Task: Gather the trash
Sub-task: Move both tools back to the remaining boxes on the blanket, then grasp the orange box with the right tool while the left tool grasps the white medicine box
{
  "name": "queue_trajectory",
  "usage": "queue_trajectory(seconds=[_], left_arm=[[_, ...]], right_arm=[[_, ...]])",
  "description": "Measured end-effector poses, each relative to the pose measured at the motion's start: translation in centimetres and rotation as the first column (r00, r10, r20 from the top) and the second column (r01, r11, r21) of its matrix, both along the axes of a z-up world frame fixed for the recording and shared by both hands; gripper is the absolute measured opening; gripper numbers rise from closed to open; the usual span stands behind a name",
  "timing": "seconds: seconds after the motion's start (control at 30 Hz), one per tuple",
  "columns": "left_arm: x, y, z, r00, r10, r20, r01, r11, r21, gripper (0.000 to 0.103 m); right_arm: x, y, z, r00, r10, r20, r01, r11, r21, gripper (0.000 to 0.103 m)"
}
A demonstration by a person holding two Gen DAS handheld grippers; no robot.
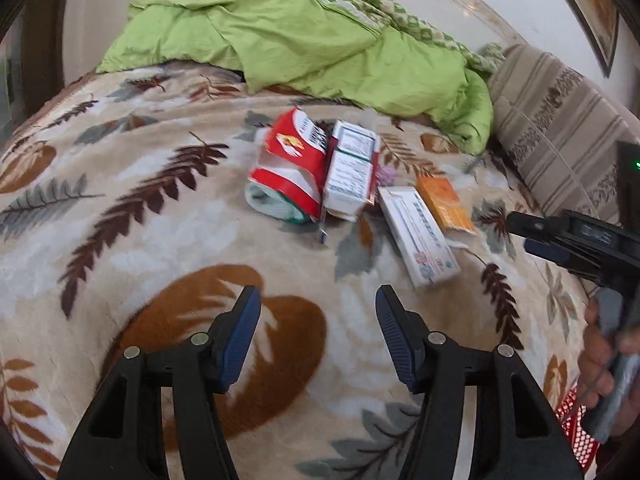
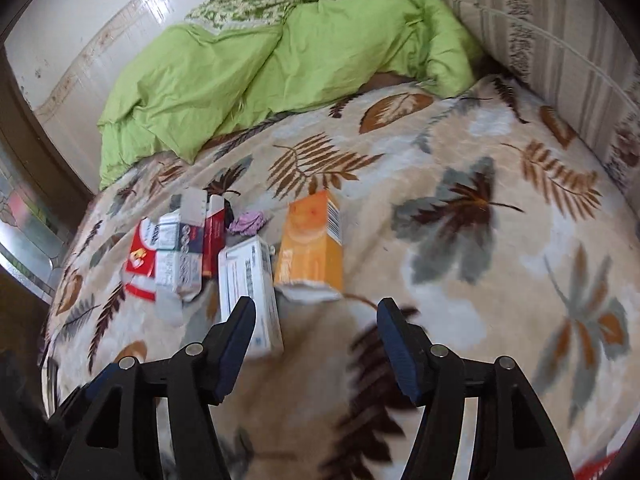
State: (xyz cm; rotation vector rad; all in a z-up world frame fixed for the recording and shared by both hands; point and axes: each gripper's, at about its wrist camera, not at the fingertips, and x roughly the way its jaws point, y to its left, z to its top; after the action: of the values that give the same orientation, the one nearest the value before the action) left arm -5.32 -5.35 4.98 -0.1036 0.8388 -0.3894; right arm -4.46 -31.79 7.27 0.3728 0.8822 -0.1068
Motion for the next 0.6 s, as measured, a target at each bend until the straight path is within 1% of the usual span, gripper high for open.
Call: queue_trajectory(seconds=[0.1,0.17,0.3,0.33,0.37,0.43,0.5,0.6], left_arm=[[0.7,0.9,-0.1,1.000,0.021,-0.006,-0.021,1.000,-0.005,0.059],[1.2,1.5,-0.4,0.999,0.026,-0.029,-0.027,0.999,-0.025,0.059],[1.6,1.8,-0.6,0.998,0.030,-0.048,-0.031,0.999,-0.030,0.059],[1.7,1.9,-0.6,0.998,0.031,-0.051,-0.033,0.999,-0.034,0.059],[1.8,2.1,-0.6,0.998,0.035,-0.054,-0.037,0.999,-0.037,0.059],[1.9,2.3,-0.6,0.998,0.036,-0.060,-0.039,0.998,-0.051,0.059],[2.1,2.6,-0.5,0.997,0.039,-0.066,-0.043,0.997,-0.064,0.059],[2.2,2.9,-0.5,0.996,0.046,-0.075,-0.053,0.995,-0.082,0.059]], right_arm=[[4.0,0.9,-1.1,0.999,0.007,-0.036,-0.008,0.999,-0.036,0.067],[6.0,1.1,-1.8,0.998,0.000,-0.060,-0.004,0.998,-0.065,0.067],[8.9,1.4,-3.5,0.993,-0.003,-0.120,-0.011,0.993,-0.114,0.067],[9.3,1.4,-4.0,0.991,-0.004,-0.136,-0.014,0.991,-0.132,0.066],[9.3,1.4,-4.2,0.990,-0.003,-0.138,-0.016,0.991,-0.136,0.056],[9.2,1.2,-4.7,0.990,0.005,-0.141,-0.022,0.993,-0.117,0.055],[8.5,1.4,-4.7,0.992,0.019,-0.124,-0.031,0.995,-0.094,0.054],[6.9,2.9,-4.8,0.990,0.084,-0.116,-0.091,0.995,-0.050,0.053]])
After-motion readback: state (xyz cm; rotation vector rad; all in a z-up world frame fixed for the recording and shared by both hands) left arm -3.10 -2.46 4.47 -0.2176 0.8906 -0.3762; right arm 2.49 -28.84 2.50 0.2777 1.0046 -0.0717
